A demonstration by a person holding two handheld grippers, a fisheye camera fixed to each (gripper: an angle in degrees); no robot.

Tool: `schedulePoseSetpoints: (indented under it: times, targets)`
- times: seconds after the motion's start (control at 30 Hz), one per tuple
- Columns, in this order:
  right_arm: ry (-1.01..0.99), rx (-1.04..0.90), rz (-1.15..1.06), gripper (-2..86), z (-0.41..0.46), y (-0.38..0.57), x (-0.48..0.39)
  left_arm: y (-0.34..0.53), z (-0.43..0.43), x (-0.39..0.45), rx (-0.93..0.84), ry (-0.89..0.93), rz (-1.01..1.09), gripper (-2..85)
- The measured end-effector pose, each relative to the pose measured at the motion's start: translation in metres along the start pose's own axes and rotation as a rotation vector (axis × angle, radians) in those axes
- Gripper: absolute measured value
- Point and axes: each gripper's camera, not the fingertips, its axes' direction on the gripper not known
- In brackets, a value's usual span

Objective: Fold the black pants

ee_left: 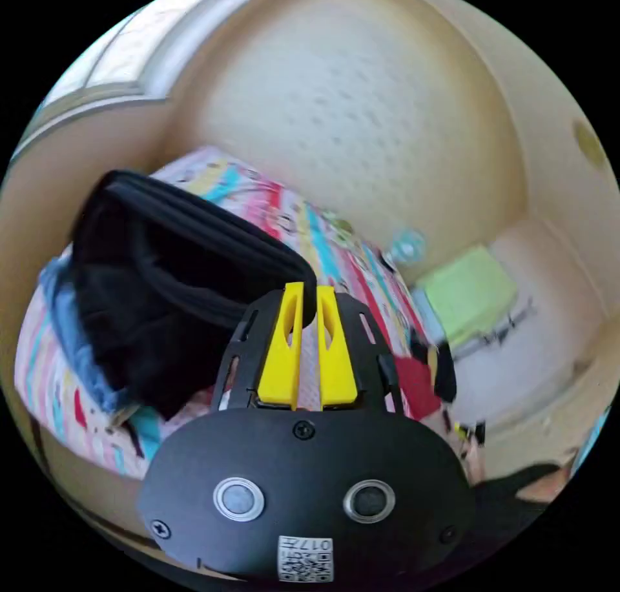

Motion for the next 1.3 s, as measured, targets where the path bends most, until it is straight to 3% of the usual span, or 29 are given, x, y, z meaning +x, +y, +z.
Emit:
schedulePoseSetpoints:
  times: [0.13, 0.2, 0.3, 0.37, 0.43, 0.6, 0.77, 0.93, 1.03, 1.1, 1.2, 1.3]
  targets:
    - [0.059, 0.002, -0.13, 7.6, 0.022, -0.017, -0.044, 0.06, 0.102, 0.163, -0.201, 0.102, 0.438, 4.4]
    - [0.143, 0.0, -0.19, 7.8, 0.042, -0.023, -0.069, 0.146, 0.169, 0.251, -0.39, 0.268, 0.676, 4.4]
    - [0.254, -0.038, -0.338, 7.9, 0.084, -0.026, -0.114, 0.266, 0.227, 0.319, -0.625, 0.49, 0.762, 1.1]
    - [0.314, -0.108, -0.448, 7.9, 0.118, -0.024, -0.143, 0.328, 0.234, 0.339, -0.69, 0.594, 0.767, 0.4]
    - [0.385, -0.247, -0.565, 7.9, 0.172, -0.023, -0.173, 0.37, 0.23, 0.343, -0.694, 0.511, 0.744, 0.2]
    - [0.381, -0.389, -0.715, 11.2, 0.274, -0.031, -0.217, 0.413, 0.191, 0.295, -0.682, 0.16, 0.604, 1.8]
    - [0.444, -0.378, -0.545, 11.9, 0.34, -0.068, -0.189, 0.37, 0.153, 0.239, -0.524, -0.116, 0.351, 7.2]
    - [0.467, -0.352, -0.421, 11.5, 0.369, -0.091, -0.151, 0.304, 0.145, 0.228, -0.35, -0.144, 0.287, 9.7]
    - [0.547, -0.311, -0.407, 12.8, 0.382, -0.099, -0.146, 0.27, 0.182, 0.245, -0.399, -0.118, 0.356, 11.1]
    - [0.606, -0.286, -0.385, 13.5, 0.389, -0.105, -0.138, 0.257, 0.216, 0.256, -0.394, -0.266, 0.413, 11.8]
    - [0.56, -0.344, -0.317, 13.8, 0.403, -0.117, -0.116, 0.269, 0.275, 0.241, -0.573, -0.418, 0.458, 12.6]
    - [0.532, -0.423, -0.252, 12.6, 0.419, -0.118, -0.091, 0.288, 0.263, 0.227, -0.527, -0.398, 0.47, 8.7]
